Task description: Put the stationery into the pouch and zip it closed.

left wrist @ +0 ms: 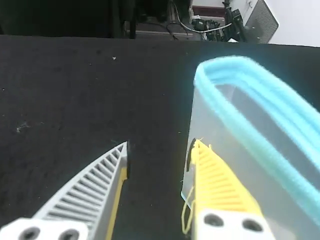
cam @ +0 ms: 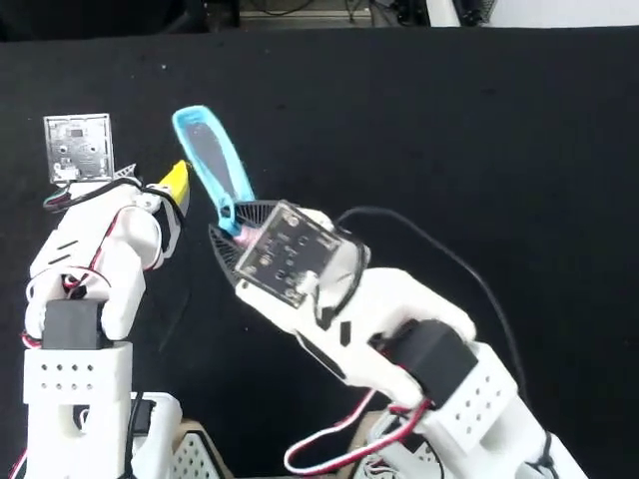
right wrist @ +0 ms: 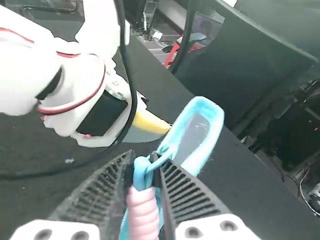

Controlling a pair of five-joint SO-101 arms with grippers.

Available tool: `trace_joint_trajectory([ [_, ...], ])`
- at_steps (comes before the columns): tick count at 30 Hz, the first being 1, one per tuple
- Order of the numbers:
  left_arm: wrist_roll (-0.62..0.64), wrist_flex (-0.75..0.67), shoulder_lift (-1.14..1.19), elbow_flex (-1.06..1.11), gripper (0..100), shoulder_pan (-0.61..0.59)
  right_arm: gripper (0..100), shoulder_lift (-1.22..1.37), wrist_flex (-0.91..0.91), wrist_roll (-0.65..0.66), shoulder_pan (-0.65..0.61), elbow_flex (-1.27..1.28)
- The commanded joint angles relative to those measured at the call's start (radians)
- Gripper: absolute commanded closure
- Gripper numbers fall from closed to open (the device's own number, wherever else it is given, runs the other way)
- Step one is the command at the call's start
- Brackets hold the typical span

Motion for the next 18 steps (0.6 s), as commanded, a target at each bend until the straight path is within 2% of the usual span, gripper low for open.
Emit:
trace_joint_trajectory([
  [1,0.011,-0.023,-0.018,-0.024,80,0.007,98.8,0.022,0.002,0.011,-0.008,-0.070],
  [6,0.008,0.012,-0.020,-0.004,80,-0.010,98.8,0.025,0.005,0.011,-0.008,-0.070],
  [11,-0.014,0.285,-0.040,-0.127,79,-0.030,98.8,0.030,0.002,0.011,-0.008,-0.068],
  [15,-0.186,0.488,-0.089,-0.189,79,-0.028,98.8,0.030,0.000,0.011,-0.008,-0.070],
  [18,-0.235,0.605,-0.150,-0.209,79,-0.024,98.8,0.030,0.000,0.011,-0.008,-0.067],
])
